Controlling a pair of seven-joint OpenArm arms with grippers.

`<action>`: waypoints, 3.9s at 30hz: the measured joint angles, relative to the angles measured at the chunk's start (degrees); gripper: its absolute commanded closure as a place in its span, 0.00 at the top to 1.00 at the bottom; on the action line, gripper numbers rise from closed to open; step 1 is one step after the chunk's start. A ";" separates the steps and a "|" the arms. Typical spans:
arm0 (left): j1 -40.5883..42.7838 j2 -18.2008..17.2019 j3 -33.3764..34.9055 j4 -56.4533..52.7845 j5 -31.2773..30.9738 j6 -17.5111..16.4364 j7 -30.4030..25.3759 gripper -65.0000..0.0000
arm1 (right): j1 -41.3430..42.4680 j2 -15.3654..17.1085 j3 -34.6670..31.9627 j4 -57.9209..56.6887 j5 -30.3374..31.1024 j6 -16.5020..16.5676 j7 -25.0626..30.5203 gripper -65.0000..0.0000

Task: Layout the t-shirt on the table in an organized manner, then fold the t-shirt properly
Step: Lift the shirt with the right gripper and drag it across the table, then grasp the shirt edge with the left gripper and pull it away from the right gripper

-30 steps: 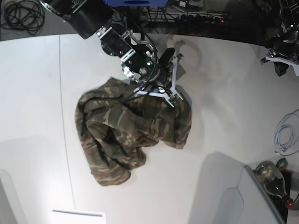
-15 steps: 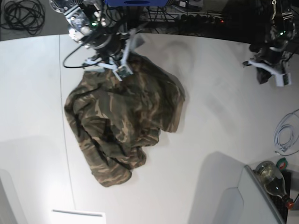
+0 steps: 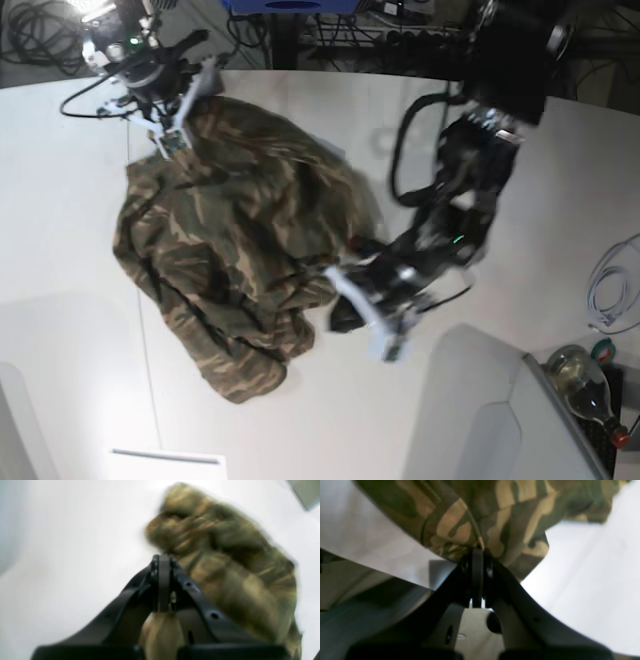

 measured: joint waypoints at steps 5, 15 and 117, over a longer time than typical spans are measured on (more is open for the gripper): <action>-13.00 7.50 14.34 -21.16 1.11 -0.02 -1.99 0.00 | -1.64 1.62 3.82 0.00 0.13 0.00 0.13 0.00; -17.05 17.31 19.43 -50.80 20.33 7.04 -21.90 0.00 | 2.40 1.55 21.64 -7.34 0.00 9.05 -0.44 0.00; -14.93 12.07 -10.25 -44.54 11.87 -8.98 -5.46 0.00 | 5.55 -10.32 39.36 -11.52 12.52 38.21 -8.33 0.00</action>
